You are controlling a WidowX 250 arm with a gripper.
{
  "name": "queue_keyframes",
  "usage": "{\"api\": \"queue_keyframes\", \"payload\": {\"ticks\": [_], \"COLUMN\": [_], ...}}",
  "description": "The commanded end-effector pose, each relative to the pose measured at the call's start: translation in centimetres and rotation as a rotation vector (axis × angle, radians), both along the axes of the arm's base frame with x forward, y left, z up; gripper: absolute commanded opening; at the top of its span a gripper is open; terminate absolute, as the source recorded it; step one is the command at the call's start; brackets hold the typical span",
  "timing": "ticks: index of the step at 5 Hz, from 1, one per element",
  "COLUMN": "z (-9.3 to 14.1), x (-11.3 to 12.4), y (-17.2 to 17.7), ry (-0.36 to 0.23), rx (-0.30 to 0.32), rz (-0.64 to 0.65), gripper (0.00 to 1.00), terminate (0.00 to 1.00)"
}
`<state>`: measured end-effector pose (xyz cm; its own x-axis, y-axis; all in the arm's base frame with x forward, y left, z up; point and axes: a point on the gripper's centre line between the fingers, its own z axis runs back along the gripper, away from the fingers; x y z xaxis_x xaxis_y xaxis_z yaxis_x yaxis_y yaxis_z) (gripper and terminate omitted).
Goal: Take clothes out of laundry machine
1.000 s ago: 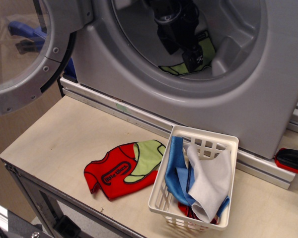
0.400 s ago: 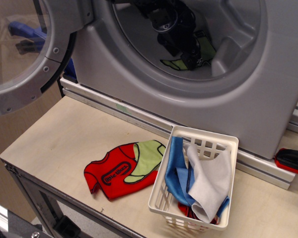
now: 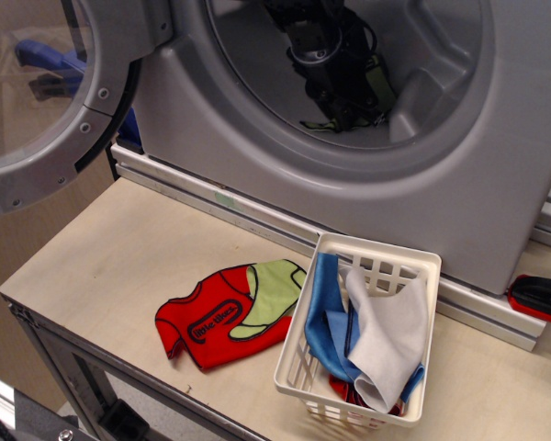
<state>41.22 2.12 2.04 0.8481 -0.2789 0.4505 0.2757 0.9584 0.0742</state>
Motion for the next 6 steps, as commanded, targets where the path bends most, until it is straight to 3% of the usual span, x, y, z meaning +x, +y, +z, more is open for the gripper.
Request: {"api": "queue_keyframes", "payload": {"ticks": [1,3,4,6], "z": [2.5,7.2,7.3,4.8], "x": [-2.0,-5.3,-7.8,-11.8], "y": [-0.7,-1.2,-2.1,-6.2], "ry": [0.047,0.071,0.098,0.177], "rx": [0.006,0.075,0.054,-0.074], "rz": [0.079,0.241,0.326,0.467], "gripper": [0.0,0.0,0.0,0.0], "terminate": [0.0,0.0,0.0,0.0]}}
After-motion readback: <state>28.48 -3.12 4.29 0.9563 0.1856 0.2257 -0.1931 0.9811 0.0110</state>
